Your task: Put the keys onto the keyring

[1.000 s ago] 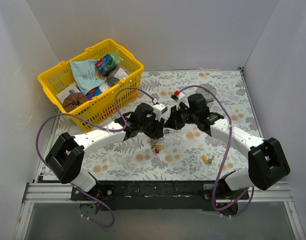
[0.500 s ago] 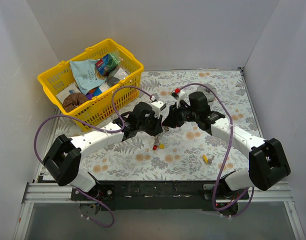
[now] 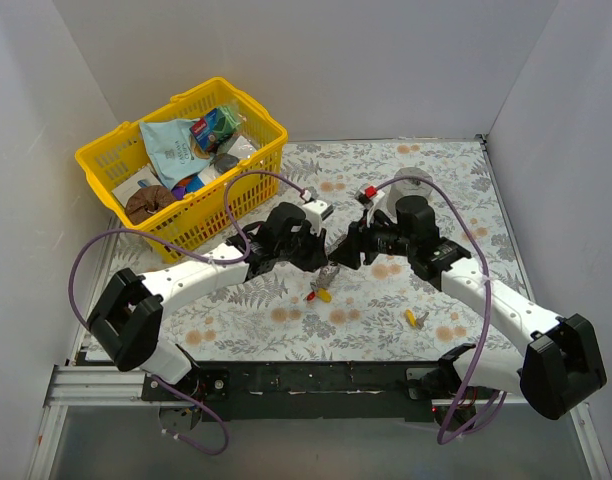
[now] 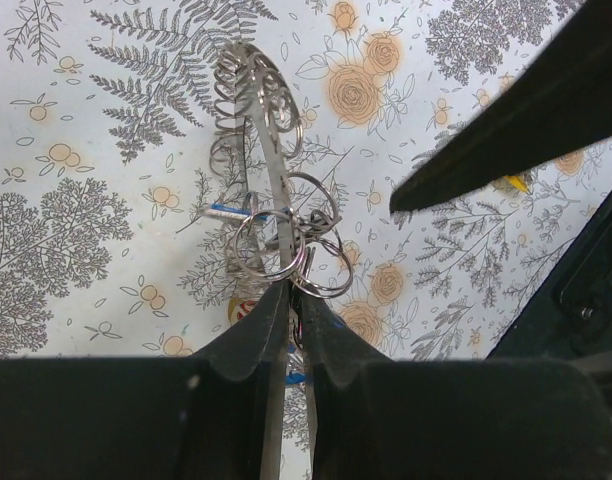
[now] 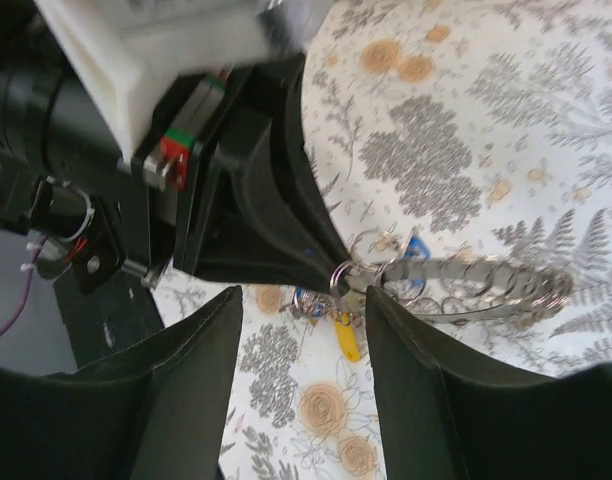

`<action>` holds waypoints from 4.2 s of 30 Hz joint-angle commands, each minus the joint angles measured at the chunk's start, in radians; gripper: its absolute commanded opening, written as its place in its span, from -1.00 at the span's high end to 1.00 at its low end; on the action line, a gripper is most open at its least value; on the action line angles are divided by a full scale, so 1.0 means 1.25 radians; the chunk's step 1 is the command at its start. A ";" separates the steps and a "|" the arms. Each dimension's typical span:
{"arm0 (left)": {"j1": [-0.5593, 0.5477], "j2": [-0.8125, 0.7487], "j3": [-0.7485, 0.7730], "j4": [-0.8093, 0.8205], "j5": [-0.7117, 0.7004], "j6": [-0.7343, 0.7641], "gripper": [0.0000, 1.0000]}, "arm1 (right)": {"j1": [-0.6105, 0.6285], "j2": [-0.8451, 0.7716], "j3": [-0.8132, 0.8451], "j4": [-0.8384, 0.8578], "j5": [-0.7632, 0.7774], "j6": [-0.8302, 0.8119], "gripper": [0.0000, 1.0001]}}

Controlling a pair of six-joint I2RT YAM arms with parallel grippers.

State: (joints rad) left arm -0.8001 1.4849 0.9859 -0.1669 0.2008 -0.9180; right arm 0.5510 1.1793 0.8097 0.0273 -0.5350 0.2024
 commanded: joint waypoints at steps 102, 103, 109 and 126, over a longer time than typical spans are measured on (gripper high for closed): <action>0.031 -0.029 0.164 -0.256 0.150 0.019 1.00 | -0.081 0.222 -0.341 1.064 -0.246 0.620 0.17; 0.031 -0.031 0.164 -0.252 0.149 0.018 1.00 | -0.080 0.221 -0.346 1.064 -0.248 0.621 0.17; 0.039 -0.048 0.154 -0.222 0.161 0.002 1.00 | -0.080 0.220 -0.365 1.069 -0.268 0.621 0.19; 0.051 -0.066 0.138 -0.194 0.216 -0.002 1.00 | -0.080 0.255 -0.363 1.161 -0.259 0.680 0.13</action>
State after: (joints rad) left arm -0.7406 1.4620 1.1526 -0.4595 0.4137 -0.9165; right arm 0.4515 1.4712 0.3363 1.2938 -0.8524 0.9977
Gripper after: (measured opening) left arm 0.055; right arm 0.404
